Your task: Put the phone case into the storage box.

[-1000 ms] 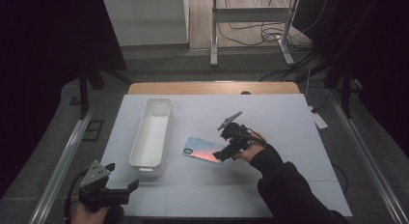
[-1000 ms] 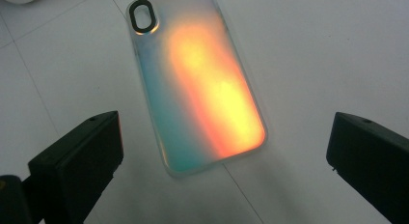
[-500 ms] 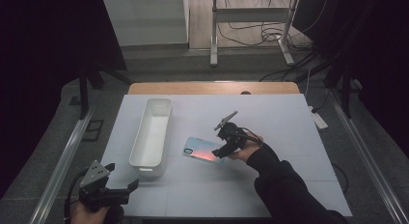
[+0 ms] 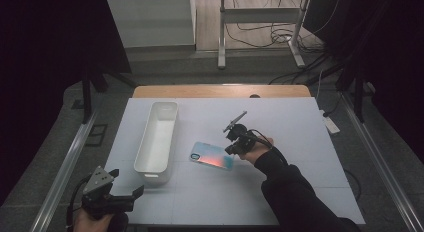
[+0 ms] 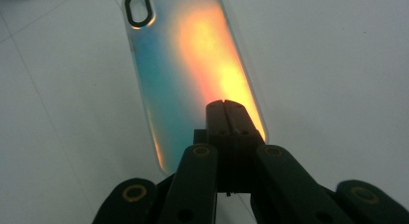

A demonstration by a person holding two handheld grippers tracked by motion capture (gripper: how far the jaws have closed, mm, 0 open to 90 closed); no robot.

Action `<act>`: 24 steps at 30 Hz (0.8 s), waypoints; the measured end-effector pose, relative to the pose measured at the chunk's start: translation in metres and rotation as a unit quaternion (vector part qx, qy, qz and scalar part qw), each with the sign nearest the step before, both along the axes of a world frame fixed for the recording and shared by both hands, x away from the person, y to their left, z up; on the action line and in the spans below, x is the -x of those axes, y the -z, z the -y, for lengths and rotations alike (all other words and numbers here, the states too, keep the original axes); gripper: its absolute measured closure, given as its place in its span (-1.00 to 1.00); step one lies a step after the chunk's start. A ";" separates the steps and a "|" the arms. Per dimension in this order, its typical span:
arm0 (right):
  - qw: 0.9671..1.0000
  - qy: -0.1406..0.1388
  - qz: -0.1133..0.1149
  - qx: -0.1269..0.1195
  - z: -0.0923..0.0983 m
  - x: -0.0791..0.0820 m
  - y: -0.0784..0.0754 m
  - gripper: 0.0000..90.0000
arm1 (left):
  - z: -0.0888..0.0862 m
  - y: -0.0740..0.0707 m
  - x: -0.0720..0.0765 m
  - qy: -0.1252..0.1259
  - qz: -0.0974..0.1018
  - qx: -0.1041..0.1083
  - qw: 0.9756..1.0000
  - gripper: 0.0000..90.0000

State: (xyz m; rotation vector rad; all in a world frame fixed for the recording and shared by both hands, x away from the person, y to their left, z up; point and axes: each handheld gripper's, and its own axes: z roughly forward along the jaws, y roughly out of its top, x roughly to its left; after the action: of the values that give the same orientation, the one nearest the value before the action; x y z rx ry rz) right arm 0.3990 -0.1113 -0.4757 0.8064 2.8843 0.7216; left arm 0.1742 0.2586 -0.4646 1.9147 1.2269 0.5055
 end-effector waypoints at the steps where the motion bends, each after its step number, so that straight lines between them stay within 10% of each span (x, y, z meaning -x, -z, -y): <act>1: 1.000 0.001 0.003 0.003 0.000 -0.001 0.001 0.98 | 0.000 0.000 0.000 0.000 0.000 0.000 1.000 -0.97; 24: 0.998 0.043 0.027 0.025 0.000 -0.027 0.022 0.98 | 0.000 0.000 0.000 -0.001 0.001 -0.001 1.000 -0.97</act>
State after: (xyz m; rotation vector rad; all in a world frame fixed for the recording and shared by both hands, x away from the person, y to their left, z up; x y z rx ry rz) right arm 0.4259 -0.1115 -0.4977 0.8852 2.7894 0.6484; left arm 0.1742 0.2584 -0.4647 1.9146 1.2278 0.5084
